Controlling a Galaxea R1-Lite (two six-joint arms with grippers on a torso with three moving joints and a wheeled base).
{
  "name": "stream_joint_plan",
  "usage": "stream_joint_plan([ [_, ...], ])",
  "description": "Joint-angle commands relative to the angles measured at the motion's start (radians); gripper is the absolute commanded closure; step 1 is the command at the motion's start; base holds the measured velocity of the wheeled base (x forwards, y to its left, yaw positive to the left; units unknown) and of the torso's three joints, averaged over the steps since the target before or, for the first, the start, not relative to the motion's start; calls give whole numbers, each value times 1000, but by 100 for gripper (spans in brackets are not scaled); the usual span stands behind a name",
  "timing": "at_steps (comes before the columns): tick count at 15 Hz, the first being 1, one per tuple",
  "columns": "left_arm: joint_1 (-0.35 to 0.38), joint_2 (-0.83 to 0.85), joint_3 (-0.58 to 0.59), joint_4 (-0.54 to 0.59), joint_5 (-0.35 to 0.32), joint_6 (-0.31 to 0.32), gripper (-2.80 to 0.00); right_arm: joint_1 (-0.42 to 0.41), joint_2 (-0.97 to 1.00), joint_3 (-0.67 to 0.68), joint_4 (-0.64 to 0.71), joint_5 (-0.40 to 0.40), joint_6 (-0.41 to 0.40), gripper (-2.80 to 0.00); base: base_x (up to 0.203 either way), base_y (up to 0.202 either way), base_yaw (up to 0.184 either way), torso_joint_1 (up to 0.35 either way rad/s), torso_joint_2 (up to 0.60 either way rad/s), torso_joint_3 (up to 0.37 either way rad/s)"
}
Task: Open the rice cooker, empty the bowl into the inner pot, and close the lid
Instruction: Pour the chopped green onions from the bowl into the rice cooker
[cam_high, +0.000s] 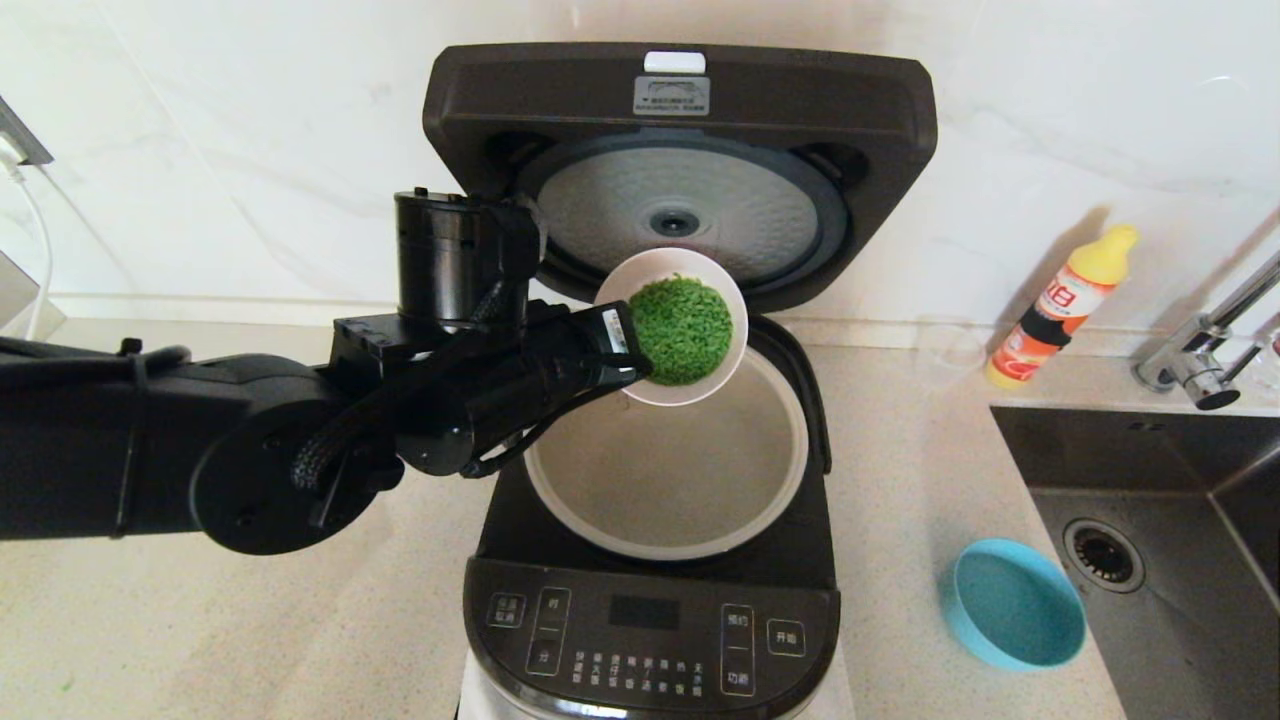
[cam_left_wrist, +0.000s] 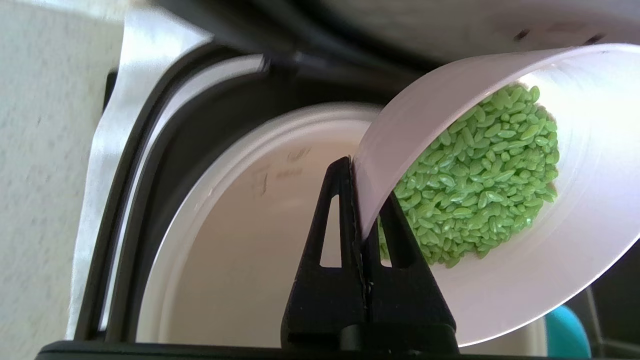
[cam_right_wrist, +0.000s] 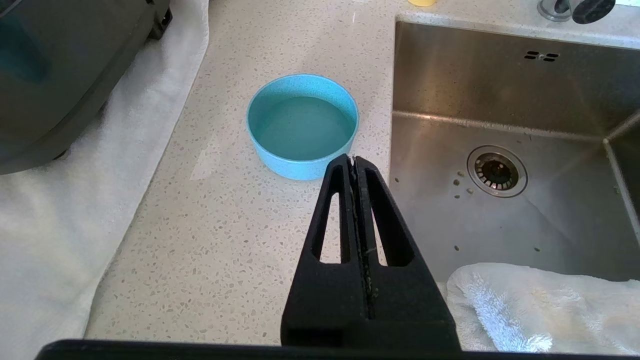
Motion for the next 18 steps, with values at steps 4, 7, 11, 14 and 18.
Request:
stream_joint_plan([
  [4, 0, 18, 82, -207, 4, 116, 0, 0, 0, 2, 0, 1, 0, 0, 0, 0, 0, 0, 0, 0],
  [7, 3, 41, 121, -322, 13, 181, 0, 0, 0, 2, 0, 1, 0, 0, 0, 0, 0, 0, 0, 0],
  [11, 6, 65, 128, -393, 21, 219, 0, 0, 0, 1, 0, 1, 0, 0, 0, 0, 0, 0, 0, 0],
  [14, 7, 80, 145, -494, 20, 291, 0, 0, 0, 1, 0, 1, 0, 0, 0, 0, 0, 0, 0, 0],
  [18, 16, 96, 167, -634, 20, 387, 0, 0, 0, 2, 0, 1, 0, 0, 0, 0, 0, 0, 0, 0],
])
